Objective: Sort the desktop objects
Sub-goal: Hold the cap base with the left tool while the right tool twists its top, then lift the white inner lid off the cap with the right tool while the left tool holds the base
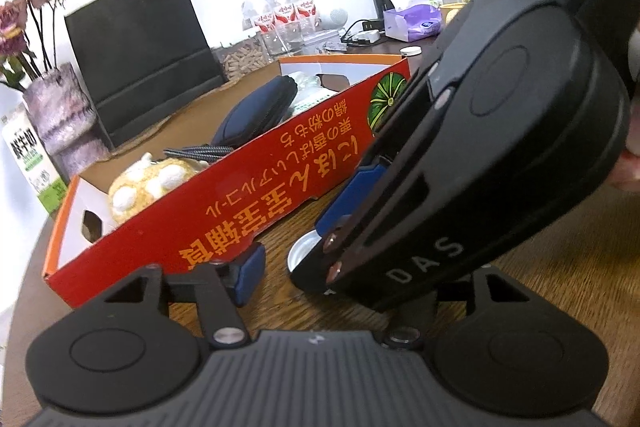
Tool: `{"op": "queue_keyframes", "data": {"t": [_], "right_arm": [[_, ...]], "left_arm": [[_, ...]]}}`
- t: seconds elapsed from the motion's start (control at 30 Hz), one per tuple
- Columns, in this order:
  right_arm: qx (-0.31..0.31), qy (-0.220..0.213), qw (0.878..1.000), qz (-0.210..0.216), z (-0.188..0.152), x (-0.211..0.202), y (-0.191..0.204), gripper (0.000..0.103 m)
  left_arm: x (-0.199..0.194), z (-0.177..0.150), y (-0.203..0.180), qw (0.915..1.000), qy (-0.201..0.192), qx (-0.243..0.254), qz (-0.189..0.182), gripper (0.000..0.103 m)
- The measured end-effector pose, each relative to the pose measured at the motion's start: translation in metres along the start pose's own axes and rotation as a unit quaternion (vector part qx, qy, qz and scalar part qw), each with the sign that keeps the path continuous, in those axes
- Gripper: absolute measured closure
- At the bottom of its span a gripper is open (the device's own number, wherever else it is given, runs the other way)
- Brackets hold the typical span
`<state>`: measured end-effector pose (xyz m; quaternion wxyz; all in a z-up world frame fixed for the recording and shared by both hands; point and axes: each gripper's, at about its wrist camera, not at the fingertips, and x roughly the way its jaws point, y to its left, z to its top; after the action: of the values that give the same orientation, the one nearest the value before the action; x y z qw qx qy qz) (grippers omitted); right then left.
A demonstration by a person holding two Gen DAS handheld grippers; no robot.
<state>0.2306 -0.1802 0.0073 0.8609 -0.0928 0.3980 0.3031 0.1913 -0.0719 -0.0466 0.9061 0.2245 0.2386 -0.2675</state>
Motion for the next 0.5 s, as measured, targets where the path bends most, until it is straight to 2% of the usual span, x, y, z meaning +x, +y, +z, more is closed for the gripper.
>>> {"op": "queue_keyframes", "data": {"t": [0.1, 0.17, 0.33, 0.37, 0.43, 0.5], "right_arm": [[0.013, -0.005, 1.000, 0.004, -0.001, -0.001, -0.004, 0.075], [0.022, -0.019, 1.000, 0.001, -0.002, -0.005, -0.007, 0.076], [0.031, -0.028, 0.999, -0.018, -0.004, -0.012, -0.017, 0.077], [0.034, -0.026, 0.999, -0.020, -0.005, -0.011, -0.020, 0.079], [0.040, -0.021, 0.999, -0.020, -0.007, -0.009, -0.024, 0.093], [0.042, -0.015, 0.999, -0.017, -0.010, -0.005, -0.027, 0.095]], "left_arm": [[0.003, 0.002, 0.005, 0.9995, 0.004, -0.016, -0.025, 0.042], [0.004, 0.004, 0.007, 0.9991, 0.008, -0.023, -0.034, 0.053], [0.003, 0.004, 0.004, 0.9993, 0.007, -0.021, -0.031, 0.054], [0.002, 0.003, 0.005, 0.9993, 0.007, -0.022, -0.031, 0.054], [0.002, 0.003, 0.005, 0.9993, 0.009, -0.026, -0.027, 0.054], [0.001, 0.003, 0.004, 0.9993, 0.010, -0.028, -0.022, 0.054]]}}
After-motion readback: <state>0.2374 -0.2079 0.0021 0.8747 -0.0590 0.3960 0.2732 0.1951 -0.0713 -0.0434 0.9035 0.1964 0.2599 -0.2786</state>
